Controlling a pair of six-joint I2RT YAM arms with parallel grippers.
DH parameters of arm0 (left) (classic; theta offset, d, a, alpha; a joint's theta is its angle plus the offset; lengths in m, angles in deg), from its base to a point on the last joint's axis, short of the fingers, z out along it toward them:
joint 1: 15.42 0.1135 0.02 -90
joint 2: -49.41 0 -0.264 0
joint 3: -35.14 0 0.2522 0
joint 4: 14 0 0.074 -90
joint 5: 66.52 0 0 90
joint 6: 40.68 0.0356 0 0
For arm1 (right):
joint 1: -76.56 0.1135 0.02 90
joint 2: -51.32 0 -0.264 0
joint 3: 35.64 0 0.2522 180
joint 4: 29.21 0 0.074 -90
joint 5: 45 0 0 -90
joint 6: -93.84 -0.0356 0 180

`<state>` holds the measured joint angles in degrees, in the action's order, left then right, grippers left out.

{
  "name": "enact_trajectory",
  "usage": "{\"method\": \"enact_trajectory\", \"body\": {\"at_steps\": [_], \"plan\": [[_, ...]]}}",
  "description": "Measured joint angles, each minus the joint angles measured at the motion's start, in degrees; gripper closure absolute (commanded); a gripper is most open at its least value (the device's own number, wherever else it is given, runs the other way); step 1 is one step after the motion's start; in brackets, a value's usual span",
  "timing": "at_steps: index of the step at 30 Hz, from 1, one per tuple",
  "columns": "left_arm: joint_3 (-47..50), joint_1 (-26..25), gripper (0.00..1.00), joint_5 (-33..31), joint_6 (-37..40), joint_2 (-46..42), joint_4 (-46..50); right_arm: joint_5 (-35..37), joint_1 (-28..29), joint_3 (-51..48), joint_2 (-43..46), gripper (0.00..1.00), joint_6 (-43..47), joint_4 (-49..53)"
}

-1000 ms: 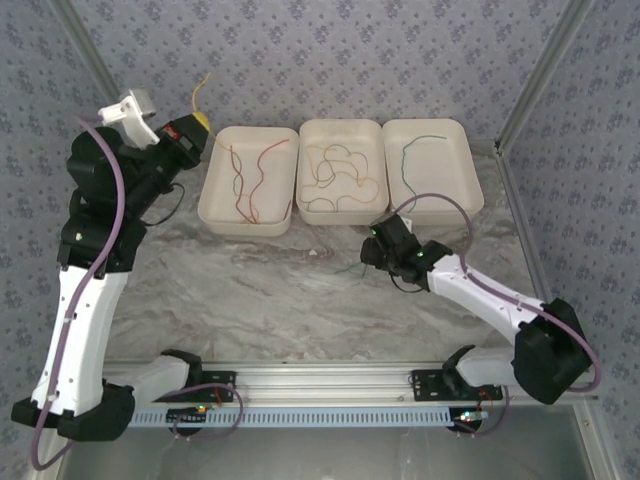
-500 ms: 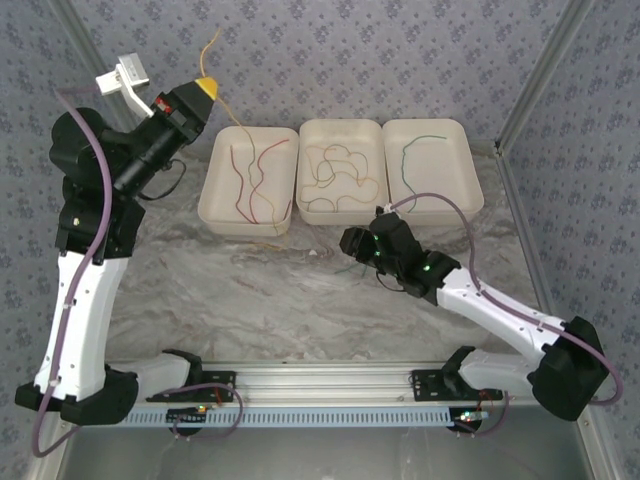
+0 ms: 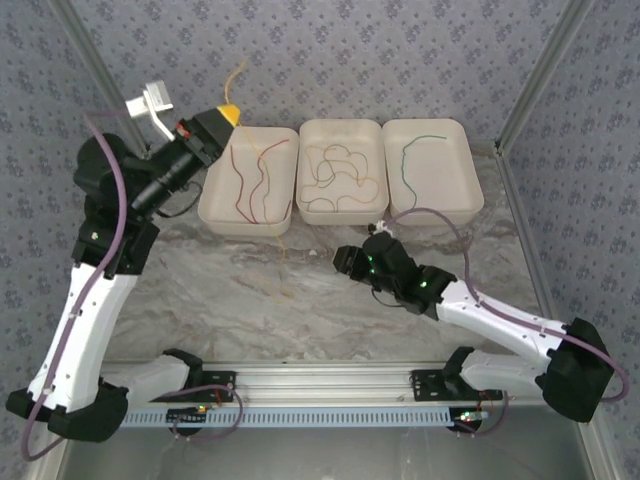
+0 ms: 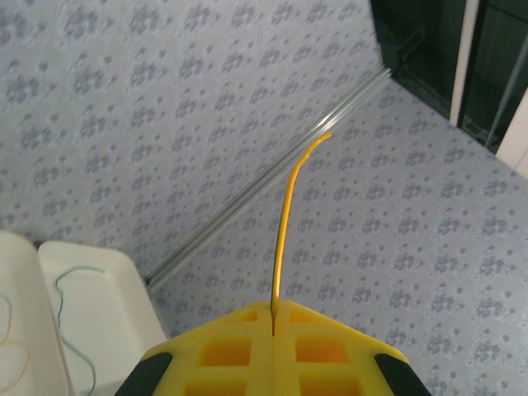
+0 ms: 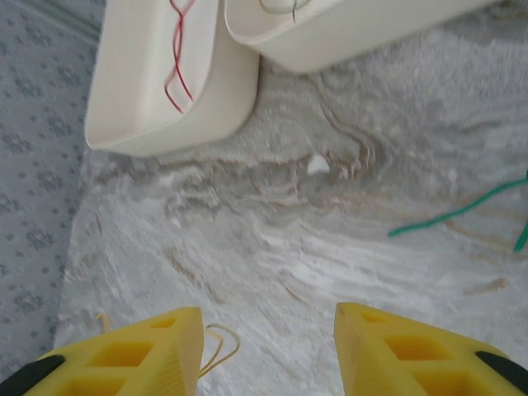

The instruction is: Untangle the cables

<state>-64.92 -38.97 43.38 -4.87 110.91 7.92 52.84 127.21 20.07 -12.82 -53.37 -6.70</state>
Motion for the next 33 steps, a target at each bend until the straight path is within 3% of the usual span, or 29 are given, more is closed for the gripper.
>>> {"method": "enact_trajectory", "body": {"at_steps": [7, 11, 24, 33], "plan": [[19.6, -4.3, 1.0, -4.0, -1.6, -5.3, -4.0, 5.1, 8.6, -6.3, -0.1, 0.55, -4.1, -1.5], [25.5, -5.1, 1.0, -6.0, -1.6, -7.7, -4.1, 7.8, 12.2, -7.2, -1.6, 0.56, -5.2, -1.8], [27.9, -5.1, 1.0, -9.5, 1.2, -7.7, -4.3, 10.8, 20.1, -1.9, -14.5, 0.68, -0.3, -4.8], [27.8, -5.1, 1.0, -10.2, 3.2, -5.7, -3.1, 15.8, 31.2, 10.1, -20.3, 0.7, 7.6, -1.0]]}}
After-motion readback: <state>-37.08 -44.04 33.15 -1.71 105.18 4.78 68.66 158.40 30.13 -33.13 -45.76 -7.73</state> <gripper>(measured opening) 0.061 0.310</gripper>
